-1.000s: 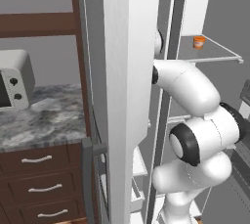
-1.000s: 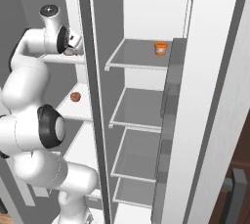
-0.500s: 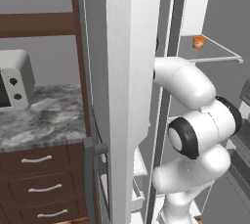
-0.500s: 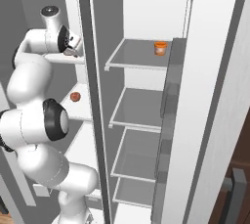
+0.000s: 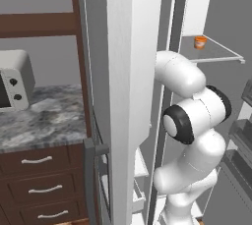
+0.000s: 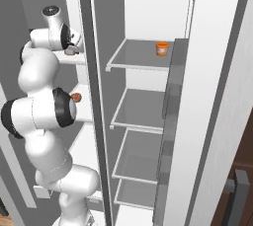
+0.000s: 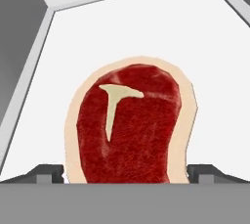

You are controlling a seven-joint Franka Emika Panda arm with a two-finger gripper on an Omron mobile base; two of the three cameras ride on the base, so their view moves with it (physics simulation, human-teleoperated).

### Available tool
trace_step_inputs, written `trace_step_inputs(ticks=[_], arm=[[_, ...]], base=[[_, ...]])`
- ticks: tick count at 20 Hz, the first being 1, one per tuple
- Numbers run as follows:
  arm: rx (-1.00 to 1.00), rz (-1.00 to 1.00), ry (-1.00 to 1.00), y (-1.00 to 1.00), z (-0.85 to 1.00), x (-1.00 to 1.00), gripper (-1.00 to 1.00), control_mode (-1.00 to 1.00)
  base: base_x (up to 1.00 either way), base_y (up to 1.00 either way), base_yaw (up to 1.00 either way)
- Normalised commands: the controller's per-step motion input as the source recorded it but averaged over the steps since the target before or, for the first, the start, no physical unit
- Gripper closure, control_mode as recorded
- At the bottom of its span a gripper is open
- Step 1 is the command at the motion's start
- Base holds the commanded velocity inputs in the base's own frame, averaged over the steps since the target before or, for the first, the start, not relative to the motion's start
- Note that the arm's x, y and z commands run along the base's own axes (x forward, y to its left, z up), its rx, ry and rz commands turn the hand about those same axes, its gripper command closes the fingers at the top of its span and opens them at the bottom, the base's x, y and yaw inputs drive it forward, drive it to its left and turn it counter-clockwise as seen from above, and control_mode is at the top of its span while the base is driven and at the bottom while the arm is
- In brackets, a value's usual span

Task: Pick up the frozen steak from the freezer, place it on any shelf in the fridge, and close the fridge and freezer doors when done.

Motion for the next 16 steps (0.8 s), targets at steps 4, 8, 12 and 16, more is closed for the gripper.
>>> trace_step_inputs(ticks=[4, 8, 12, 16], arm=[[-0.05, 0.05, -0.05, -0.1, -0.76, 0.1, 1.0, -1.0], [0.0, 0.0, -0.11, -0.39, -0.49, -0.21, 1.0, -1.0], [0.06, 0.0, -0.1, -0.59, -0.31, -0.11, 1.0, -1.0], [0.22, -0.03, -0.1, -0.61, -0.04, 0.0, 1.0, -1.0]], base=[[0.0, 0.0, 0.0], [0.0, 0.0, 0.0], [0.0, 0.0, 0.0], [0.0, 0.0, 0.0]])
